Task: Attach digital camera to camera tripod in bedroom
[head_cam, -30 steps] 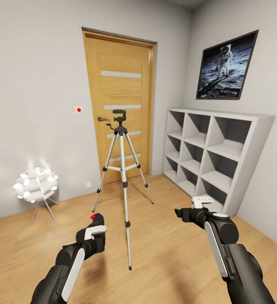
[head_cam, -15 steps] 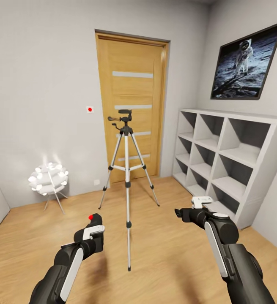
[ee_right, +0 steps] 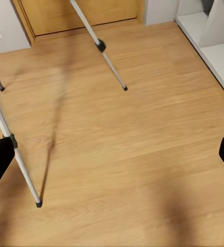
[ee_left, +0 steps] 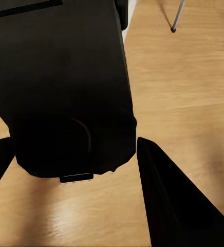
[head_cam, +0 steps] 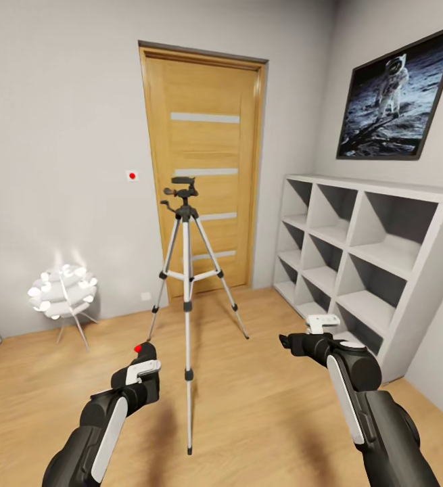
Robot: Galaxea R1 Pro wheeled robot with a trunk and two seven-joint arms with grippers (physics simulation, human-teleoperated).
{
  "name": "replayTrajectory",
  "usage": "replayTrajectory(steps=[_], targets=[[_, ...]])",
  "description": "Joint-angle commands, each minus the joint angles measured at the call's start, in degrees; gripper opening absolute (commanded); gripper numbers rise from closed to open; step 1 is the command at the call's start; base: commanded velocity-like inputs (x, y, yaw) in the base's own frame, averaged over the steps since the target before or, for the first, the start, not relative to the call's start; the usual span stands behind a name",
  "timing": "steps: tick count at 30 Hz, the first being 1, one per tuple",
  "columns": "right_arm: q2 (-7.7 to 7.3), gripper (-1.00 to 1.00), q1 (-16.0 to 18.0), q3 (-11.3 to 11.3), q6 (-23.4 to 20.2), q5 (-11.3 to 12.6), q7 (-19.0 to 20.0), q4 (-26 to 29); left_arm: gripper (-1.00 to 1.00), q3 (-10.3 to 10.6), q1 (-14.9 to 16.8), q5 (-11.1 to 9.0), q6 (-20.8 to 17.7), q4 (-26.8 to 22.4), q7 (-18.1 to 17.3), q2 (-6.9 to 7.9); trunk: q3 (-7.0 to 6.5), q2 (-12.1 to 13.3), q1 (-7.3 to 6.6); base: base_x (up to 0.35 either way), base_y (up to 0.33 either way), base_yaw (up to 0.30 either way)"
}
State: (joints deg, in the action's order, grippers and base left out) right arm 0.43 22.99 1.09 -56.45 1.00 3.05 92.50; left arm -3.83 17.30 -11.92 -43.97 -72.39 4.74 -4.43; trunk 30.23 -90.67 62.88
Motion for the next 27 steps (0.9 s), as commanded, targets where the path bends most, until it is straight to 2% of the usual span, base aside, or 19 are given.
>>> replayTrajectory(steps=[1, 11, 17, 27], targets=[[0.0, 1.0, 0.0, 0.0, -0.2, 0.1, 0.1, 0.0, -1.0, -0.1, 0.0, -0.5, -0.3, -0.1, 0.3, -0.05, 0.07, 0.0, 0.02, 0.255, -0.238, 0.061], [0.0, 1.0, 0.0, 0.0, -0.2, 0.1, 0.1, 0.0, -1.0, -0.4, 0.0, -0.5, -0.3, -0.1, 0.4, -0.05, 0.3, 0.0, 0.02, 0.274, -0.202, 0.142], [0.0, 1.0, 0.0, 0.0, -0.2, 0.1, 0.1, 0.0, -1.0, -0.5, 0.0, -0.5, -1.0, -0.5, 0.4, -0.09, 0.49, 0.0, 0.02, 0.136, -0.073, 0.213], [0.0, 1.0, 0.0, 0.0, -0.2, 0.1, 0.2, 0.0, -1.0, -0.7, 0.0, -0.4, -3.5, -3.6, 0.4, -0.05, -1.03, 4.0, -2.17, 0.025, -0.013, 0.183]])
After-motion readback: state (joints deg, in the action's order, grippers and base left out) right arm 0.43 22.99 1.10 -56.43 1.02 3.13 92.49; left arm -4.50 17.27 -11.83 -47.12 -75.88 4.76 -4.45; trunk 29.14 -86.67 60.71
